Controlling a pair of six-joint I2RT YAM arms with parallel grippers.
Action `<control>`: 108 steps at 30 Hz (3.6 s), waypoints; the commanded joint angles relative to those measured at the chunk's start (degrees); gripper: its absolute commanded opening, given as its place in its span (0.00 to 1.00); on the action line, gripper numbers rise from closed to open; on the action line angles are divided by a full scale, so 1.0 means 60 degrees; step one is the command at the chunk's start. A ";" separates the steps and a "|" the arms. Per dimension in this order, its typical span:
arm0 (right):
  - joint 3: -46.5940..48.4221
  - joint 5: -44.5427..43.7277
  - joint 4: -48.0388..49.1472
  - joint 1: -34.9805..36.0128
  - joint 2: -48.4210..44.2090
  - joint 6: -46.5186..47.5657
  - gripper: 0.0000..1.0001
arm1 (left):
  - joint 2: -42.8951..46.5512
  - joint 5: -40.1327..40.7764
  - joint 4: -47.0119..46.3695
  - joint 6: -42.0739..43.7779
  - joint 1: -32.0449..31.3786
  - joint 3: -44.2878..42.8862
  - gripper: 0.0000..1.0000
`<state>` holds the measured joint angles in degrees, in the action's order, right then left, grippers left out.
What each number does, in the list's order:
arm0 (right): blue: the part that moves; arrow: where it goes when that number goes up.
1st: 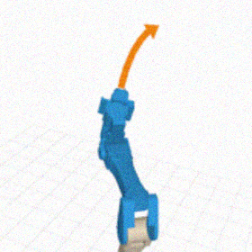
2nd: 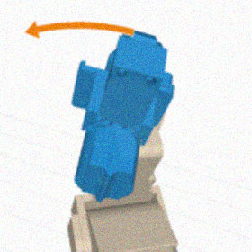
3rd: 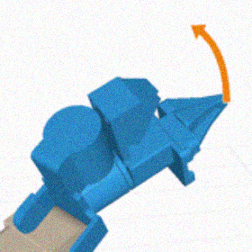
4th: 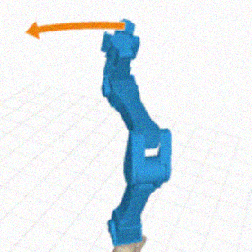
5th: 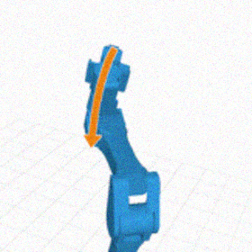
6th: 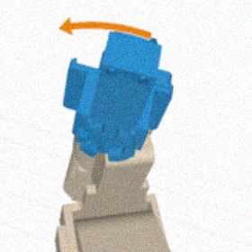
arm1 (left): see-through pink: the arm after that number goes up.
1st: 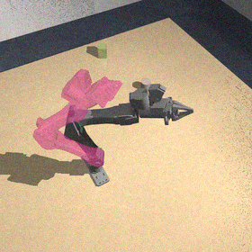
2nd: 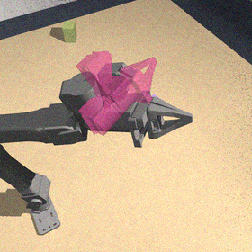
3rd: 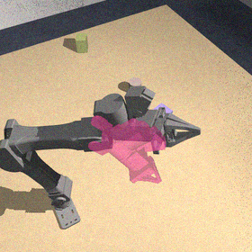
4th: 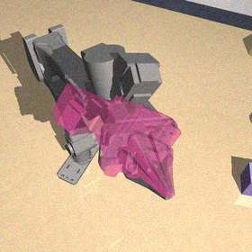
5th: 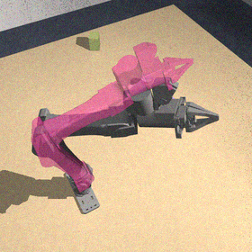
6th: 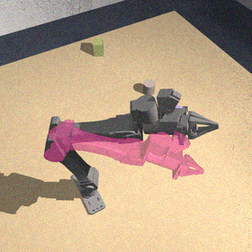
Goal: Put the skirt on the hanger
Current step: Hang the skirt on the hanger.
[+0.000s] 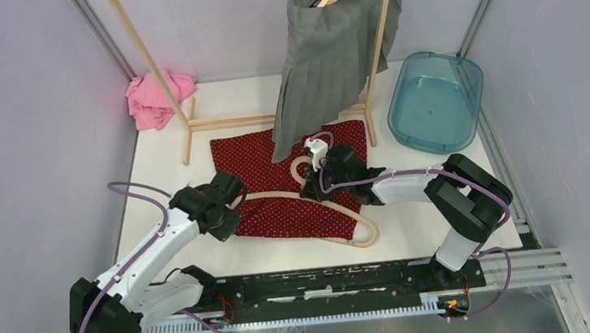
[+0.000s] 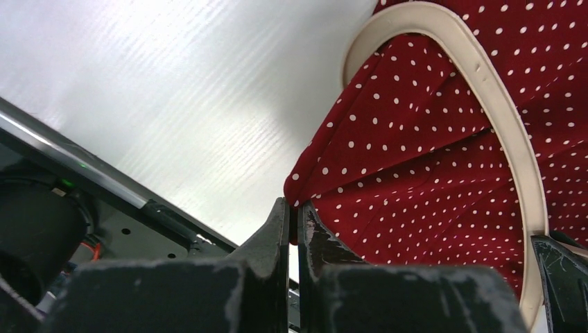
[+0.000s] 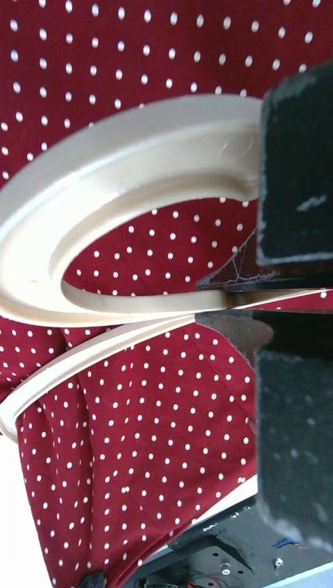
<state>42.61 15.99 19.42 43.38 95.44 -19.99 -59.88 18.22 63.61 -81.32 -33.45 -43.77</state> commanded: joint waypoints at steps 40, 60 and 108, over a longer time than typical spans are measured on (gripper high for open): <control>0.3758 -0.3125 -0.1471 0.0170 0.2053 0.4851 0.01 | 0.1624 0.0781 0.2549 0.2003 0.0773 -0.0939 0.06; 0.2894 -0.2606 -0.1717 0.0800 -0.0237 0.4831 0.01 | 0.1389 0.0006 0.1556 0.2804 0.0791 -0.0796 0.39; 0.4298 0.0469 -0.0510 0.1804 0.2028 0.2864 0.01 | 0.0456 -0.1897 -0.8239 0.1748 -0.1919 0.2894 0.35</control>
<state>65.98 14.61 16.82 54.11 105.51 -1.76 -55.07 7.01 22.59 -68.14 -43.05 -28.05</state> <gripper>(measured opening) 0.076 0.401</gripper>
